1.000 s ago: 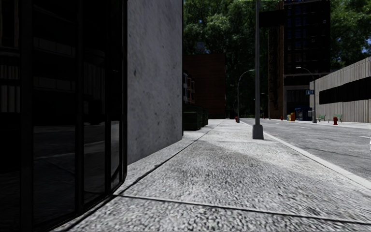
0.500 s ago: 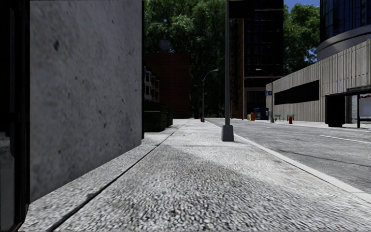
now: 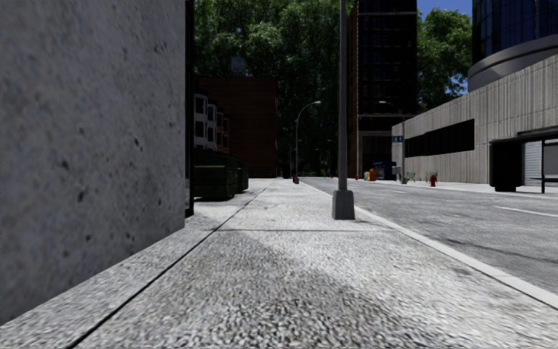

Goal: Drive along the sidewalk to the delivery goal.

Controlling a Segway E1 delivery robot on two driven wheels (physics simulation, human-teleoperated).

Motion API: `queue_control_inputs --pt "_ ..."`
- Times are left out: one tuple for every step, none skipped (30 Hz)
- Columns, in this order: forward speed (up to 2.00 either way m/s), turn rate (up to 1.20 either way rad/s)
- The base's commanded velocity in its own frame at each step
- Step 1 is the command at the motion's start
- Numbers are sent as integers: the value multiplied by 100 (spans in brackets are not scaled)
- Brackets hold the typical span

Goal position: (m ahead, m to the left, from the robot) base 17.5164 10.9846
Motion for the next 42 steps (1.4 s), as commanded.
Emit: queue_control_inputs --pt "200 0" --pt "200 0" --pt "200 0" --pt "200 0" --pt "200 0" --pt "200 0" --pt "200 0" --pt "200 0" --pt "200 0" --pt "200 0" --pt "200 0" --pt "200 0" --pt "200 0" --pt "200 0" --pt "200 0" --pt "200 0" --pt "200 0" --pt "200 0" --pt "200 0" --pt "200 0" --pt "200 0" --pt "200 0" --pt "200 0" --pt "200 0" --pt "200 0" --pt "200 0" --pt "200 0" --pt "200 0" --pt "200 0" --pt "200 0" --pt "200 0" --pt "200 0" --pt "200 0" --pt "200 0" --pt "200 0" --pt "200 0" --pt "200 0" --pt "200 0" --pt "200 0" --pt "200 0" --pt "200 0" --pt "200 0"
